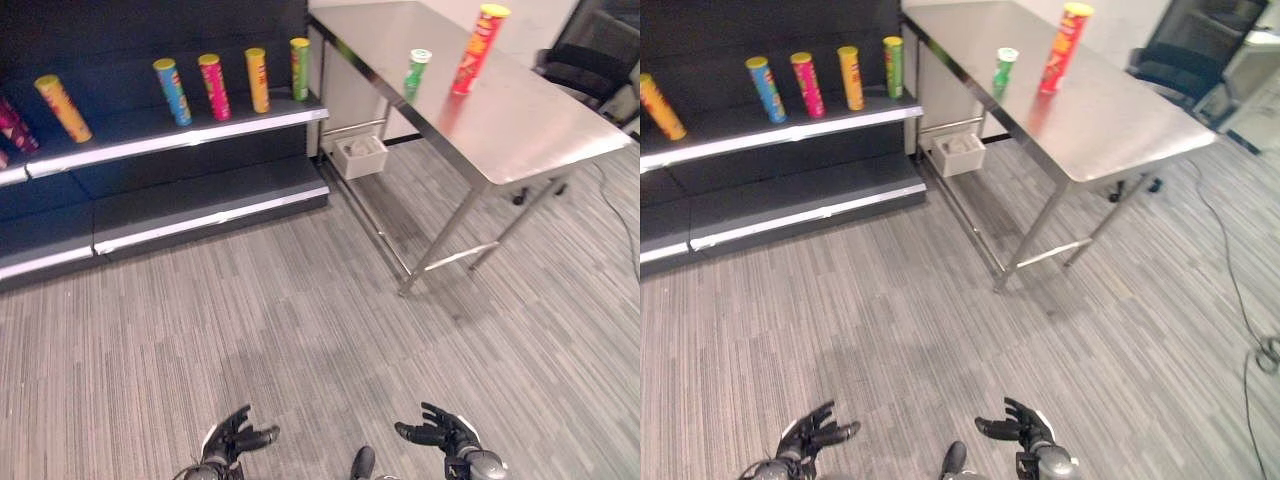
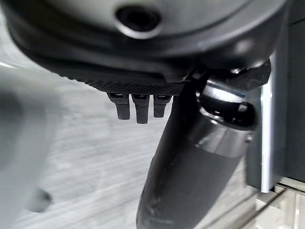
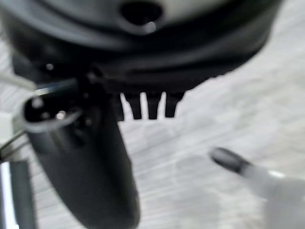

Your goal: Put the goods on the table back onto the shelves and tidy them up.

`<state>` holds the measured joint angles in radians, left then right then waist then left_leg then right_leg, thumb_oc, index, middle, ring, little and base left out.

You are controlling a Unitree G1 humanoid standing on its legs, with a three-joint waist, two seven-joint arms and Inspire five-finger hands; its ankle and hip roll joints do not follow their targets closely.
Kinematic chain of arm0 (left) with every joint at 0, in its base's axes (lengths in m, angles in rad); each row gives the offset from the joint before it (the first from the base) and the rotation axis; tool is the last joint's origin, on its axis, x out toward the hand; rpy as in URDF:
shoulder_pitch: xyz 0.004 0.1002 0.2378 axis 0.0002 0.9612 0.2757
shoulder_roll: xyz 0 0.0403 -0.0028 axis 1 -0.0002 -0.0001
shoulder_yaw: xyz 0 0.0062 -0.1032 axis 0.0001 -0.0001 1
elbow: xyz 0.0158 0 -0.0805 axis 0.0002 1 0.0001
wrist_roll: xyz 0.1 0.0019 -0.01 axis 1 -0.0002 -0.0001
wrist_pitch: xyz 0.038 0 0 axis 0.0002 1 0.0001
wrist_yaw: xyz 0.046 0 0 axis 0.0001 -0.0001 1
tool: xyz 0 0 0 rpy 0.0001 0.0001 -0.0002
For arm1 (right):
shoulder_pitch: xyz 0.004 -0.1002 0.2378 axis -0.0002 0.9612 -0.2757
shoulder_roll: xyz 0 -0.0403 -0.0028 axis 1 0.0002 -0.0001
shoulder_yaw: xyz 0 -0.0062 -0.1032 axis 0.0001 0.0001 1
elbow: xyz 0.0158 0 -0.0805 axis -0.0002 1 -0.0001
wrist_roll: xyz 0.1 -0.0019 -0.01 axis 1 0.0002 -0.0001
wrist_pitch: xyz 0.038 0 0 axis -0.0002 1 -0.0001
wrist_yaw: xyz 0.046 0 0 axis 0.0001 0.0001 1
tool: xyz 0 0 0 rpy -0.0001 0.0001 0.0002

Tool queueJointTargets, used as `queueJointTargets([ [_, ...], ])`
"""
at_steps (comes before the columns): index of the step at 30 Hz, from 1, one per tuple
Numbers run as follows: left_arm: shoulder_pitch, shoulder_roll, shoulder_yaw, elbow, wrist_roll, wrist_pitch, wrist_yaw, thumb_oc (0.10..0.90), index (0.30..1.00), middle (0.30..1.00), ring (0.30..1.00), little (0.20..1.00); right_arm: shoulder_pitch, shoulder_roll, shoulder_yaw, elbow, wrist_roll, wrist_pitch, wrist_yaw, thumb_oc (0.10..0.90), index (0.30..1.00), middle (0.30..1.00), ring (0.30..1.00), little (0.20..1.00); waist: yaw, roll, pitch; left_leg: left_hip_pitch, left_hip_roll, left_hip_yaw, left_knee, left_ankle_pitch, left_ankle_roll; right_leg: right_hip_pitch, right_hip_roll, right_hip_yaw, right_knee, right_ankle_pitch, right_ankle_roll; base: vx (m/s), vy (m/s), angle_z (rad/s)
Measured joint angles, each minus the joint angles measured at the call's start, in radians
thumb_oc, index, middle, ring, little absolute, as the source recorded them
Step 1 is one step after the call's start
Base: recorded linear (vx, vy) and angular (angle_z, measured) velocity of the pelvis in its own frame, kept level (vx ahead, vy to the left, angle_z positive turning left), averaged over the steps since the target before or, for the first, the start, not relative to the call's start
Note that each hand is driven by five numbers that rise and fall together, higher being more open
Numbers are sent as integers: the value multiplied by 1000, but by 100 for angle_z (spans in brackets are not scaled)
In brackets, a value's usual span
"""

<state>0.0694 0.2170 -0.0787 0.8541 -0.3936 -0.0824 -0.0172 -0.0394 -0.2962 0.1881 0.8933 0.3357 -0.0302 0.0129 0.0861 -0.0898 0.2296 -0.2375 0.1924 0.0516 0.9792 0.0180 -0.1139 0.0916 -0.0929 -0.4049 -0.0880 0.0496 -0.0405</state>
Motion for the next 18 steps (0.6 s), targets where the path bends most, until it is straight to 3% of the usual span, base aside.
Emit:
queueJointTargets([
  [1, -11, 6, -1, 1, 0, 1, 1, 800, 900, 900, 900, 900, -10, 4, -1, -3, 1, -4, 2, 800, 900, 900, 900, 900, 4, -12, 13, -43, 1, 29, -14, -33, 21, 17, -3, -4, -2, 13, 17, 281, 50, -11],
  [2, -13, 16, 4, -10, -23, 2, 1, 800, 900, 900, 900, 900, -25, 17, -3, -7, 3, -7, 2, 800, 900, 900, 900, 900, 17, -21, 18, -91, -20, 40, -111, -57, 28, 25, -15, 1, -10, -31, 10, 348, 142, -5],
  [3, -40, 22, -2, -10, -32, 1, 4, 800, 900, 900, 900, 900, -34, 17, -8, -3, 6, -9, 3, 800, 900, 900, 900, 900, 26, -13, 39, -97, -39, 66, -509, -45, 22, 59, -15, -13, -2, -46, 61, 365, 153, -24],
  [4, -37, 24, -5, -8, -33, 2, 4, 800, 900, 900, 900, 900, -41, 19, -8, -3, 6, -7, 2, 800, 900, 900, 900, 900, 36, 2, 45, -99, -36, 77, -610, -18, 22, 82, -15, -5, -5, -61, 85, 506, 201, -40],
  [6, -18, 25, -30, 11, -33, 3, 6, 800, 900, 900, 900, 900, -38, 17, 0, -6, 8, -15, 0, 800, 900, 900, 900, 900, 39, 27, 38, -63, -104, 17, -909, 29, 13, 122, -41, 2, -13, -101, 122, 340, 106, -41],
  [7, -9, 25, -36, 29, -30, 3, 6, 800, 900, 900, 900, 900, -31, 20, 10, 7, 7, -8, -1, 800, 900, 900, 900, 900, 44, 24, 43, 1, -145, -29, -1001, 150, 37, 140, -57, 34, -11, -105, 168, 264, 76, -31],
  [8, -11, 26, -35, 41, -28, 4, 11, 800, 900, 900, 900, 900, -14, 24, 27, 9, 5, -3, 3, 800, 900, 900, 900, 900, 46, 25, 43, 26, -157, -28, -1029, 207, 68, 159, -64, 42, -13, -102, 189, 380, 128, -11],
  [10, -16, 56, -29, 42, -28, 7, 11, 800, 900, 900, 900, 900, 7, 49, 43, 1, 3, -3, 15, 800, 900, 900, 900, 900, 49, 18, 47, 56, -178, -29, -1001, 185, 117, 165, -19, 54, 0, -109, 195, 250, 132, -4],
  [12, -11, 72, -24, 27, -24, 8, 11, 800, 900, 900, 900, 900, 5, 55, 39, -4, 2, -6, 16, 800, 900, 900, 900, 900, 63, 15, 47, 104, -200, 13, -1001, 160, 145, 156, 20, 43, -13, -69, 196, 262, 193, -35],
  [13, -8, 72, -18, 28, -15, 5, 11, 800, 900, 900, 900, 900, -7, 54, 39, 1, 2, -6, 15, 800, 900, 900, 900, 900, 67, 17, 45, 131, -207, 27, -1008, 144, 151, 162, 11, 2, -11, -55, 188, 251, 221, -55],
  [15, 4, 70, -7, 32, -1, 3, 9, 800, 900, 900, 900, 900, -27, 56, 38, -2, 0, -18, 15, 800, 900, 900, 900, 900, 59, 41, 29, 198, -207, 74, -1049, 116, 164, 176, -8, 21, 21, -15, 234, 174, 245, -67],
  [17, -3, 69, -6, 30, 3, 1, 7, 800, 900, 900, 900, 900, -27, 56, 40, 0, -2, -14, 15, 800, 900, 900, 900, 900, 55, 51, 23, 223, -192, 91, -1058, 105, 179, 122, -22, 28, 152, -22, 244, 164, 351, -39],
  [18, -10, 72, -9, 37, 3, 1, 5, 800, 900, 900, 900, 900, -26, 57, 41, -5, -3, -8, 15, 800, 900, 900, 900, 900, 41, 63, 24, 243, -164, 125, -1052, 102, 184, -30, -73, 30, 477, -15, 253, 214, 342, -31],
])
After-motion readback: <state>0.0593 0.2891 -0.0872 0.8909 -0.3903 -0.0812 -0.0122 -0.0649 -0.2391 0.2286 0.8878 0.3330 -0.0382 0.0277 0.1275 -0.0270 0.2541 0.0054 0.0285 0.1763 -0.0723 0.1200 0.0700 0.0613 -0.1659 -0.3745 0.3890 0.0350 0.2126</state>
